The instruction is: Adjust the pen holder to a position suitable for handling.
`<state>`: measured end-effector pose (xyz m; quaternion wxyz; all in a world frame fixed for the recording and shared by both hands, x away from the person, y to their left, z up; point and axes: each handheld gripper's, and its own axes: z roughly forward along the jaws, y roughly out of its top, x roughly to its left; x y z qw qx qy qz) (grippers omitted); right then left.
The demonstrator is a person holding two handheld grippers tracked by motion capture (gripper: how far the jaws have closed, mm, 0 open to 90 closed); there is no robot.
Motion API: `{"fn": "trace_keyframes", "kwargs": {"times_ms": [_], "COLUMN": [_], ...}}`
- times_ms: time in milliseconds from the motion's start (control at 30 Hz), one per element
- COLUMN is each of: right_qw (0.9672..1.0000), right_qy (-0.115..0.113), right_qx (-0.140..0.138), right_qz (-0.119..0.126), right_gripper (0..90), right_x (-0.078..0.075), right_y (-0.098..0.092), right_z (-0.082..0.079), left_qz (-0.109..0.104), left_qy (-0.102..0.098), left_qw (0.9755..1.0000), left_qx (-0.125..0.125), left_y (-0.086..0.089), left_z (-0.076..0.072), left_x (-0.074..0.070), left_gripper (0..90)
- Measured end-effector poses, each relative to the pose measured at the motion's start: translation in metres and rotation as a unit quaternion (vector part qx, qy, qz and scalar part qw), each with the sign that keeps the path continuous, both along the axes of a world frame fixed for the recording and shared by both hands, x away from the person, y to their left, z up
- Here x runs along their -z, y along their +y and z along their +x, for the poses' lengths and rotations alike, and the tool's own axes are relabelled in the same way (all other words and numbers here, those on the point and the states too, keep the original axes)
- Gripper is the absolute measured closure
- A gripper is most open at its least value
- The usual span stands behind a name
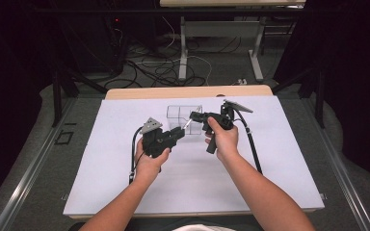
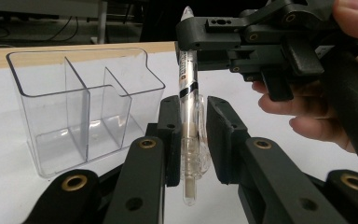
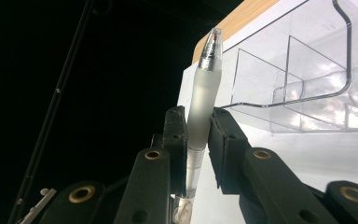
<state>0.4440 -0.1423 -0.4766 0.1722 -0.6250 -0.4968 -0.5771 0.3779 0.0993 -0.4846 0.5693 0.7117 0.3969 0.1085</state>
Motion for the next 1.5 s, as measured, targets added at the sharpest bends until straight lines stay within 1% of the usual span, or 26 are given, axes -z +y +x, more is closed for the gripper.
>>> {"fn": "trace_keyframes", "kwargs": {"times_ms": [100, 167, 200, 267, 333, 400, 533, 567, 600, 633, 700, 733, 767, 833, 933, 1000, 1033, 1100, 1167, 1200, 1233, 1300, 1333, 1400, 1433, 1500], "right_qw": [0.9999, 0.9999, 0.9999, 0.9999, 0.9998, 0.9998, 0.9999, 0.9999, 0.9998, 0.9997, 0.9993, 0.9989, 0.9985, 0.9972, 0.9951, 0.9929, 0.9918, 0.9888, 0.9847, 0.9831, 0.9807, 0.9743, 0.9701, 0.9622, 0.9584, 0.9525], "right_qy": [0.006, 0.001, 0.001, 0.0, 0.0, -0.006, -0.005, -0.016, -0.02, -0.023, -0.031, -0.038, -0.041, -0.052, -0.068, -0.081, -0.086, -0.101, -0.116, -0.126, -0.131, -0.15, -0.162, -0.179, -0.187, -0.197], "right_qx": [0.001, -0.003, -0.001, -0.002, -0.008, -0.003, 0.006, 0.001, 0.005, -0.002, -0.001, 0.009, 0.005, 0.0, 0.003, 0.007, 0.009, 0.011, 0.013, 0.018, 0.016, 0.014, 0.022, 0.024, 0.02, 0.022], "right_qz": [0.013, 0.011, 0.013, 0.012, 0.018, 0.017, 0.012, -0.004, -0.003, -0.009, -0.021, -0.027, -0.036, -0.054, -0.072, -0.087, -0.093, -0.11, -0.129, -0.132, -0.144, -0.167, -0.179, -0.203, -0.215, -0.231], "right_gripper": [79.1, 79.4, 79.5, 79.5, 79.5, 79.5, 79.6, 79.5, 79.6, 79.6, 79.6, 79.5, 79.5, 79.6, 79.6, 79.6, 79.5, 79.5, 79.5, 79.6, 79.5, 79.5, 79.5, 79.5, 79.5, 79.5], "right_x": [-0.001, -0.001, -0.001, -0.001, -0.001, -0.001, -0.005, -0.005, -0.006, -0.007, -0.01, -0.012, -0.013, -0.016, -0.02, -0.023, -0.025, -0.029, -0.033, -0.036, -0.039, -0.044, -0.046, -0.051, -0.053, -0.058], "right_y": [0.0, 0.0, 0.001, 0.001, 0.0, 0.001, 0.002, 0.001, 0.002, 0.001, 0.002, 0.004, 0.004, 0.005, 0.009, 0.012, 0.013, 0.015, 0.017, 0.019, 0.02, 0.022, 0.024, 0.026, 0.027, 0.03], "right_z": [0.0, 0.0, 0.0, 0.0, 0.001, 0.001, 0.002, 0.003, 0.003, 0.003, 0.004, 0.004, 0.003, 0.003, 0.005, 0.006, 0.007, 0.009, 0.011, 0.012, 0.012, 0.014, 0.016, 0.018, 0.019, 0.021], "left_qz": [-0.001, 0.001, 0.0, -0.001, -0.004, -0.002, 0.0, 0.006, 0.007, 0.01, 0.014, 0.018, 0.022, 0.031, 0.047, 0.048, 0.054, 0.058, 0.066, 0.069, 0.072, 0.07, 0.068, 0.064, 0.062, 0.059], "left_qy": [0.002, 0.0, 0.004, 0.004, 0.003, 0.003, -0.004, 0.0, -0.003, -0.005, -0.007, -0.009, -0.01, -0.011, -0.021, -0.014, -0.015, -0.01, -0.005, -0.002, 0.002, 0.009, 0.01, 0.017, 0.022, 0.03], "left_qw": [1.0, 1.0, 1.0, 1.0, 0.9999, 0.9998, 0.9995, 0.9993, 0.9991, 0.9988, 0.9978, 0.9972, 0.9966, 0.9951, 0.9919, 0.9908, 0.9899, 0.9891, 0.9882, 0.9877, 0.9875, 0.9872, 0.987, 0.9867, 0.9871, 0.9876], "left_qx": [0.001, 0.001, 0.0, -0.007, -0.01, -0.02, -0.033, -0.036, -0.042, -0.049, -0.065, -0.072, -0.079, -0.093, -0.116, -0.126, -0.131, -0.135, -0.138, -0.14, -0.14, -0.143, -0.145, -0.148, -0.146, -0.142], "left_y": [-0.001, -0.001, -0.001, 0.0, 0.001, 0.003, 0.008, 0.01, 0.011, 0.012, 0.016, 0.018, 0.02, 0.024, 0.03, 0.033, 0.036, 0.04, 0.044, 0.045, 0.047, 0.05, 0.052, 0.054, 0.054, 0.055], "left_z": [0.0, 0.0, 0.0, 0.0, 0.001, 0.002, 0.004, 0.004, 0.005, 0.005, 0.007, 0.008, 0.009, 0.011, 0.014, 0.016, 0.018, 0.02, 0.023, 0.024, 0.025, 0.028, 0.028, 0.03, 0.031, 0.032], "left_x": [0.0, 0.0, 0.0, 0.0, 0.0, -0.001, -0.002, -0.003, -0.003, -0.004, -0.005, -0.005, -0.005, -0.006, -0.006, -0.005, -0.005, -0.004, -0.004, -0.003, -0.003, -0.002, -0.002, -0.002, -0.002, 0.0], "left_gripper": [76.0, 75.6, 75.0, 70.1, 65.8, 62.3, 55.0, 53.4, 52.6, 51.3, 48.4, 46.9, 45.7, 43.5, 39.7, 36.4, 34.6, 31.9, 30.9, 30.2, 28.8, 27.1, 26.7, 24.0, 23.6, 22.7]}}
